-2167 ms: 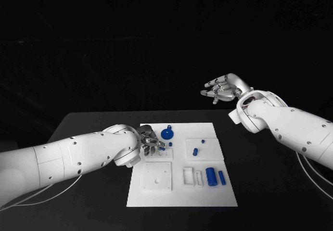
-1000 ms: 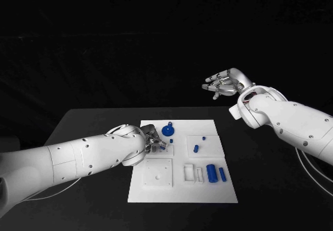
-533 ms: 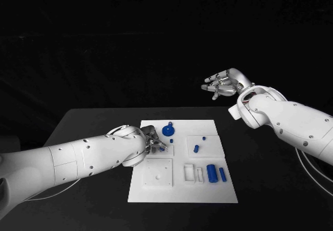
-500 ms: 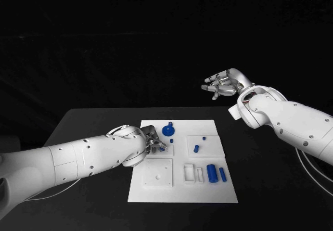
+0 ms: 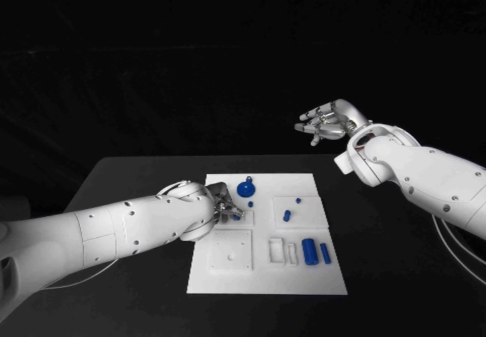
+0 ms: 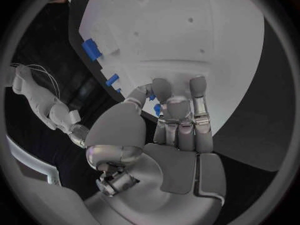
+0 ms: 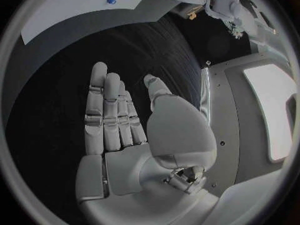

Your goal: Assemble the parts on the task board

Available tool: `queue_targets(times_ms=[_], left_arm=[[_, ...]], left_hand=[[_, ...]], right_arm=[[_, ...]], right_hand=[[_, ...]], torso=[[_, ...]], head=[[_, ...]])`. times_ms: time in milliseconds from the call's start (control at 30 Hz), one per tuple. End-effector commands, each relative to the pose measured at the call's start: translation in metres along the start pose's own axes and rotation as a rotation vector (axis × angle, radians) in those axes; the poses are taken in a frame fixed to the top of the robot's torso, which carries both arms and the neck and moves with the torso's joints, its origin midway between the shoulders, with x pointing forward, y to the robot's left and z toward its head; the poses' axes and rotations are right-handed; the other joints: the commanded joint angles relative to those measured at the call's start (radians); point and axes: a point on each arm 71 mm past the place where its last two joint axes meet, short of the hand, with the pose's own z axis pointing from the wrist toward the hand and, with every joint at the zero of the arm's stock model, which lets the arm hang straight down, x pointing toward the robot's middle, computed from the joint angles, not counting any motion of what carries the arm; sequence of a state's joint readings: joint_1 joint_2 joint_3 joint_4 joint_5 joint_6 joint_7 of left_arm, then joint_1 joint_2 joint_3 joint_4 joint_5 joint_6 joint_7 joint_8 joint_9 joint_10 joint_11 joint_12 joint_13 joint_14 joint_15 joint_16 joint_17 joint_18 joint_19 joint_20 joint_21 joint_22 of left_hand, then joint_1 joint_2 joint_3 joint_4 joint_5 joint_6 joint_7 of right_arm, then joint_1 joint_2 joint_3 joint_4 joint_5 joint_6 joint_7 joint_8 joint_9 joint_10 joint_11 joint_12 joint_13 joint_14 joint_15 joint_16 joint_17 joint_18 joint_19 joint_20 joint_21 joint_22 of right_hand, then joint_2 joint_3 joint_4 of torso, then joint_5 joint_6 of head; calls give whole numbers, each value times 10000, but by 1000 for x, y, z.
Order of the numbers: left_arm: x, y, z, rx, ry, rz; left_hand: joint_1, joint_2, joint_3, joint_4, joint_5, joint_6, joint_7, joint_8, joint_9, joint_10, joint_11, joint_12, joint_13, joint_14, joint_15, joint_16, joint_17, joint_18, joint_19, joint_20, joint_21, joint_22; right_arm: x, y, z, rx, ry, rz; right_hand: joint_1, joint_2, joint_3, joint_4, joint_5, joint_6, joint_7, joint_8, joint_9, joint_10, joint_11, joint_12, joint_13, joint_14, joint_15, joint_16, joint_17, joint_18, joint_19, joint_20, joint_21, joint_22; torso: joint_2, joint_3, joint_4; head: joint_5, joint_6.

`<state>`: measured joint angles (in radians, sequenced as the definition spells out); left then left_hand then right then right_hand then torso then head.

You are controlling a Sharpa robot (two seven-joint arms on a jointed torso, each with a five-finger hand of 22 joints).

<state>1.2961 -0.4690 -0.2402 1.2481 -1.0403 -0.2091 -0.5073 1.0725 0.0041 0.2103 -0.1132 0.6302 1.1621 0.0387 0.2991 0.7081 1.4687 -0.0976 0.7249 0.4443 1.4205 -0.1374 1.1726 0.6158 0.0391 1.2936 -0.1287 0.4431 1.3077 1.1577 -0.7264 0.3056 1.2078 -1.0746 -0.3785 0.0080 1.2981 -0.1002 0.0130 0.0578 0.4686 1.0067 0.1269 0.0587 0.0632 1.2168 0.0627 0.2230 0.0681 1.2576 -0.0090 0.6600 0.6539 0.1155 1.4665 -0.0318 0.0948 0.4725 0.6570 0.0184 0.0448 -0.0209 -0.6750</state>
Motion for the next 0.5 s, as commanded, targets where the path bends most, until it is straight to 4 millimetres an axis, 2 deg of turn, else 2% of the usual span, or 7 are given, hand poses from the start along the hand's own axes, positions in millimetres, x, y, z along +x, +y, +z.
queue_targets(times_ms=[33,233,500], left_arm=[[2,2,1,-123,121,280],[2,3,1,-178,82,327],[4,4,1,-222,113,399]], left_hand=[[138,65,881,-887,-111,736,-773,20,7,429,-13,64,25,9,47,58,-6,85,27,55,60,200],[189,138,869,-855,-378,715,-769,12,-19,425,-20,31,96,4,46,58,-14,91,12,60,90,194],[227,151,867,-872,-367,718,-766,11,-46,427,-26,1,145,3,43,60,-17,99,0,66,101,191]], right_arm=[[1,0,1,-4,133,8],[1,-1,1,5,126,5],[1,-1,1,1,123,4]], right_hand=[[-17,26,2,-61,-45,41,49,39,-7,-36,-12,58,-1,-55,7,43,-14,0,278,23,63,-9],[-17,26,2,-61,-45,41,49,39,-7,-36,-12,58,-1,-55,7,43,-14,0,278,23,63,-9],[-18,27,2,-62,-45,40,49,39,-7,-36,-12,59,-1,-55,7,43,-15,0,278,23,64,-11]], torso=[[-5,3,3],[2,5,1],[1,1,3]], head=[[0,3],[0,-10],[18,-6]])
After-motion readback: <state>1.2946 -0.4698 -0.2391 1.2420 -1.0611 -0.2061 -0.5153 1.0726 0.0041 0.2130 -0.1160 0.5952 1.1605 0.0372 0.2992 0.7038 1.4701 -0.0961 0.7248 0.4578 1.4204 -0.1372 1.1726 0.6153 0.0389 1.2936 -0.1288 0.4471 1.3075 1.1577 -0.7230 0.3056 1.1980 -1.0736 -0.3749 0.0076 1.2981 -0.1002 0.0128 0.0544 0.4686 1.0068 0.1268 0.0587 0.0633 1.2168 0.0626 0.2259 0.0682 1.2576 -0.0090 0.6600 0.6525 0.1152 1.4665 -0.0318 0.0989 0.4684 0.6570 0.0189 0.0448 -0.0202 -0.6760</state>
